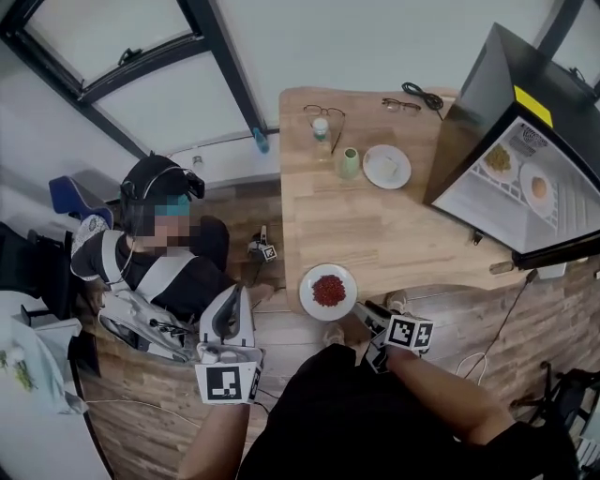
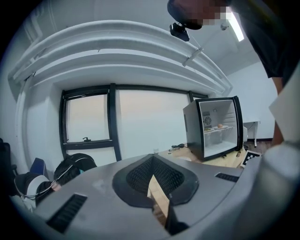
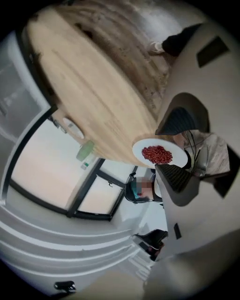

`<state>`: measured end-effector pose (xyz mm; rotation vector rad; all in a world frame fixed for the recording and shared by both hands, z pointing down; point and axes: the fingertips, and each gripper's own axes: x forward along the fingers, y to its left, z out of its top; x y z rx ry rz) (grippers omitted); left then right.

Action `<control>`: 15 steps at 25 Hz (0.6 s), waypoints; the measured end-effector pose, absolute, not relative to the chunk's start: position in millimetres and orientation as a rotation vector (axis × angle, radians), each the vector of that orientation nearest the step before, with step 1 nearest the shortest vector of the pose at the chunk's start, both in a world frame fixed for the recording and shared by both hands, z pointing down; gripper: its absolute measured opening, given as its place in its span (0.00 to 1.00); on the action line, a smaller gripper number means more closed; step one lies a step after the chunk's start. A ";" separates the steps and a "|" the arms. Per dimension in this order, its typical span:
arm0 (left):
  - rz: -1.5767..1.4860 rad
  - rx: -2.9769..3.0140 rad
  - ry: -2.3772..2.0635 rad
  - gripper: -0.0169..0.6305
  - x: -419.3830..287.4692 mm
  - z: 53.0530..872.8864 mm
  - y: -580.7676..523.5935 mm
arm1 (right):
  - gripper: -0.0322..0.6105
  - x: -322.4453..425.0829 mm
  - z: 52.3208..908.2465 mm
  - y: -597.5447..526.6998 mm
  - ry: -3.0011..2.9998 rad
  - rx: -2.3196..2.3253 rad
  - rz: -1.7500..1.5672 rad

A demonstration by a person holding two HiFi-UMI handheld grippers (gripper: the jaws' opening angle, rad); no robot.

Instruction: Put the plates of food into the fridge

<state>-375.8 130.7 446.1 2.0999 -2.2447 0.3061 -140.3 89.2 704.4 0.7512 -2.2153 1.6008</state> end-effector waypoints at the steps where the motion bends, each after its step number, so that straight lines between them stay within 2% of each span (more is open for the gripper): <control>1: 0.316 2.094 -2.243 0.03 -378.0 447.0 132.0 | 0.35 -141.1 713.0 90.7 -2.172 0.768 1.673; 10: 0.374 2.084 -2.253 0.03 -386.7 448.7 137.1 | 0.35 -174.9 756.0 103.8 -2.001 0.771 1.943; 15: 0.378 2.046 -2.256 0.03 -395.6 457.0 143.7 | 0.37 -178.4 761.5 103.6 -1.975 0.787 1.947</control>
